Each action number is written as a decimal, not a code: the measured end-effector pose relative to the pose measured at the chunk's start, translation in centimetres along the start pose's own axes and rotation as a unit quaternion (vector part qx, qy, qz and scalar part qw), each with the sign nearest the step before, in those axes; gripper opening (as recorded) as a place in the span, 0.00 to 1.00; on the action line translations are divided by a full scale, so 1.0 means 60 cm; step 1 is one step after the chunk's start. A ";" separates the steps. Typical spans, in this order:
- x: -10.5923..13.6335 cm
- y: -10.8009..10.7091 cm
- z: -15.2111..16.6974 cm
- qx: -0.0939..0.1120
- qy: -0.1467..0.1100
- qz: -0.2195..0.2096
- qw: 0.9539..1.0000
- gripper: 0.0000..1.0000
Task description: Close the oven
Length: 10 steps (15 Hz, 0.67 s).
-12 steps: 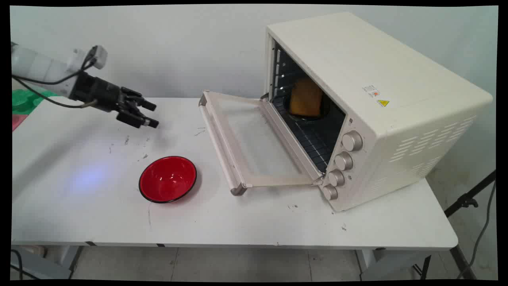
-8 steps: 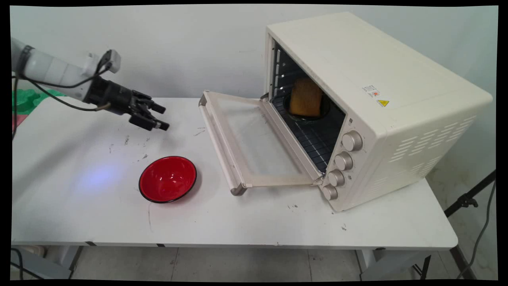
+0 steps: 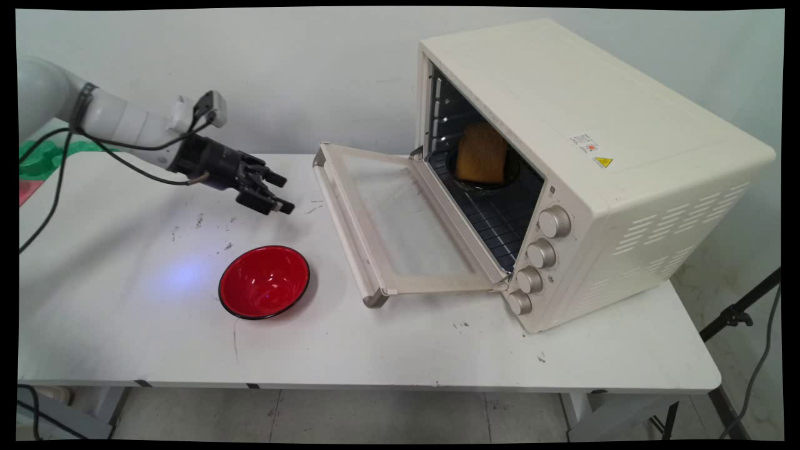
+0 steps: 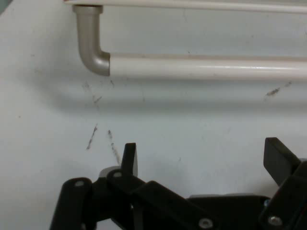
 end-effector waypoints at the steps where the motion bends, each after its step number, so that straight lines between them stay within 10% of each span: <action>1: 0.003 0.003 0.009 0.000 -0.001 0.001 1.000 1.00; 2: 0.006 0.005 0.017 0.000 -0.002 0.002 1.000 0.00; 10: 0.023 0.017 0.088 0.002 -0.008 0.013 1.000 0.00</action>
